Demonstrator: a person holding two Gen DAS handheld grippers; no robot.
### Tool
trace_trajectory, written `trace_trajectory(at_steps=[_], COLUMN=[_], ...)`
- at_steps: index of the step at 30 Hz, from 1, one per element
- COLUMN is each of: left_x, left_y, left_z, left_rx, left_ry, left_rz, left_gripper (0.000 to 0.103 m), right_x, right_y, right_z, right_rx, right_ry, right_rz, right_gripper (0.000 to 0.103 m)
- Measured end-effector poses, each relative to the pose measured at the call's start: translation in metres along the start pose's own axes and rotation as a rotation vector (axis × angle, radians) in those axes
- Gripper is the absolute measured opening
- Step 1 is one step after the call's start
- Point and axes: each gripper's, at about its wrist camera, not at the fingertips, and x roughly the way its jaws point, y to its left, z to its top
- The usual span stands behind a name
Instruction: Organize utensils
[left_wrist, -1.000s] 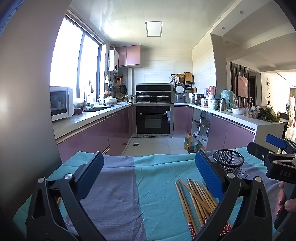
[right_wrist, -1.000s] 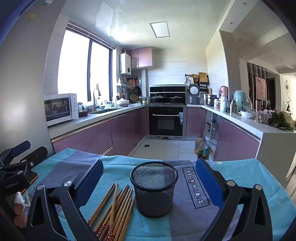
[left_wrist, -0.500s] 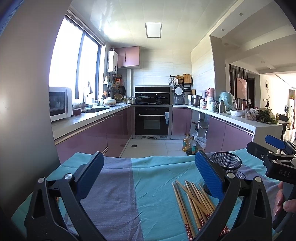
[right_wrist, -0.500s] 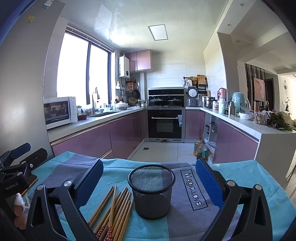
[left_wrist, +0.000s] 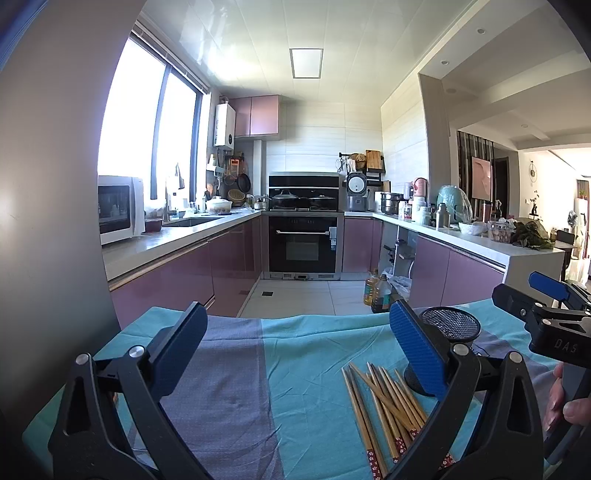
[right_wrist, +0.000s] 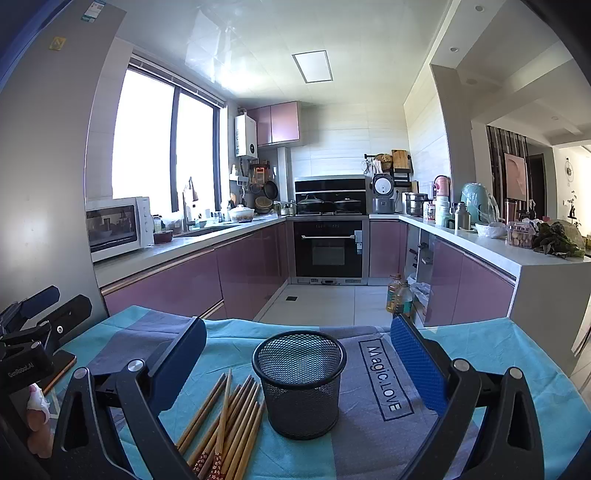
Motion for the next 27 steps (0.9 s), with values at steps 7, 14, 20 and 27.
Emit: trace_trajectory(at_steps=[7,14,20,27], left_x=[-0.0003,-0.0009,-0.0012,-0.0010], left_y=[-0.0002,-0.0005,-0.0002,-0.0007], left_z=[-0.0013,-0.0023,-0.0025,-0.0026], left_rx=[0.002,0.002,0.000,0.002], left_ry=[-0.007,-0.007,-0.008,-0.006], left_rz=[0.003,0.004,0.003,0.003], left_gripper=[0.097,0.097,0.097,0.097], right_x=[0.0005,-0.0002,-0.0002,-0.0001], right_y=[-0.0012,-0.0022,-0.0026,-0.0027], right_z=[-0.0009,0.0000,0.0002,0.0001], right_rx=[0.005,0.009,0.007,0.007], right_ry=[0.001,-0.001,-0.002,-0.001], right_rz=[0.000,-0.001,-0.002,-0.001], right_gripper=[0.097,0.097,0.097,0.097])
